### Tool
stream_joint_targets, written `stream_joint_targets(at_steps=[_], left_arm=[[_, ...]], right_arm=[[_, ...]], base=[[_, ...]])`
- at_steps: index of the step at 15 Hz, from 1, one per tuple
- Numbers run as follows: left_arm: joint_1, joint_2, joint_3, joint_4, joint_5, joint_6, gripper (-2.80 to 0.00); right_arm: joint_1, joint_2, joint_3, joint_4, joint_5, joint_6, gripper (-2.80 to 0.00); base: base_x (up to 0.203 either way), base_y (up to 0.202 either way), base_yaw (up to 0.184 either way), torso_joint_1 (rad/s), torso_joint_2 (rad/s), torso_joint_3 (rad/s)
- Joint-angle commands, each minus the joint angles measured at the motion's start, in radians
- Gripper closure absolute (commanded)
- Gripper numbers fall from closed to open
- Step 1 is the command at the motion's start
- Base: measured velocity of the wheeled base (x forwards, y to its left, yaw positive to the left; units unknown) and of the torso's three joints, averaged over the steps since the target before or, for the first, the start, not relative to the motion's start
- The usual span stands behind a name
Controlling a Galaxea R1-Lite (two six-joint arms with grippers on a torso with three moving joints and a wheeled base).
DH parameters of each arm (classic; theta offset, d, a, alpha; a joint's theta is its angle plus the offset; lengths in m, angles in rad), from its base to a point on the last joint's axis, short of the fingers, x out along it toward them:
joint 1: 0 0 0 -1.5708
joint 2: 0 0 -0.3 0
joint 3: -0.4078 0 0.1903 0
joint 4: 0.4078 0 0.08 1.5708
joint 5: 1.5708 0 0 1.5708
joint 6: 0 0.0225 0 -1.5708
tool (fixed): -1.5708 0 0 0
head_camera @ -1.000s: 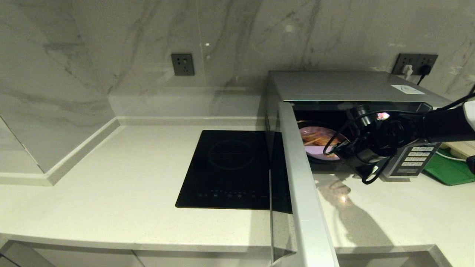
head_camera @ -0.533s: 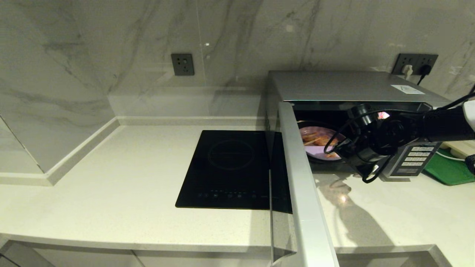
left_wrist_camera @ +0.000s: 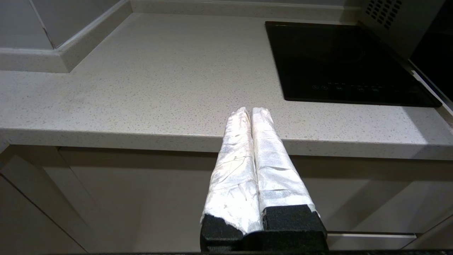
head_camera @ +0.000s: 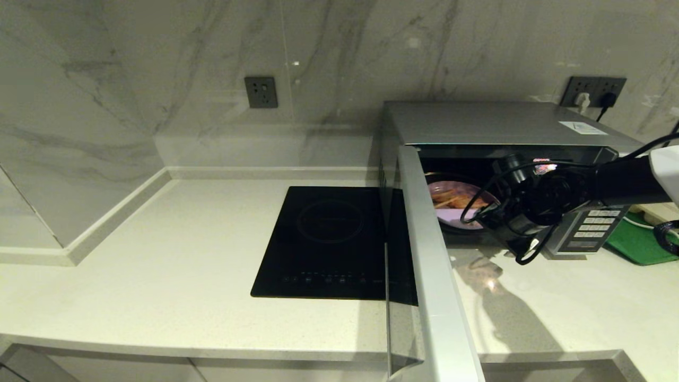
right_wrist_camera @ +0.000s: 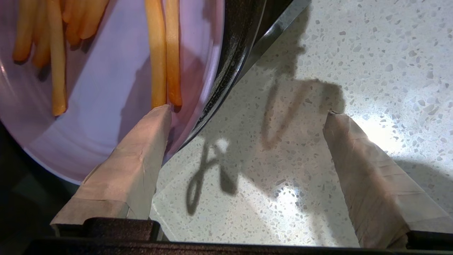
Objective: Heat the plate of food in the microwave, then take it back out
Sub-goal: Take the plate out of the microwave
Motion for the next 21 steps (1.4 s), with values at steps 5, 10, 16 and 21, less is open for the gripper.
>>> stream_joint_targets(at_steps=[5,10,16,21], left_arm=[[0.000,0.000,0.000,-0.001,0.000,-0.001,0.00],[0.000,0.000,0.000,-0.001,0.000,0.000,0.00],[0.000,0.000,0.000,-0.001,0.000,-0.001,0.00],[0.000,0.000,0.000,-0.001,0.000,-0.001,0.00]], right_arm=[[0.000,0.003,0.003,0.002,-0.001,0.007,-2.80],[0.000,0.003,0.003,0.002,-0.001,0.007,0.00],[-0.001,-0.002,-0.010,0.002,-0.002,0.007,0.00],[-0.021,-0.003,-0.039,0.004,-0.005,0.007,0.00]], base=[[0.000,0.000,0.000,0.000,0.00,0.000],[0.000,0.000,0.000,0.000,0.00,0.000],[0.000,0.000,0.000,0.000,0.00,0.000],[0.000,0.000,0.000,0.000,0.00,0.000]])
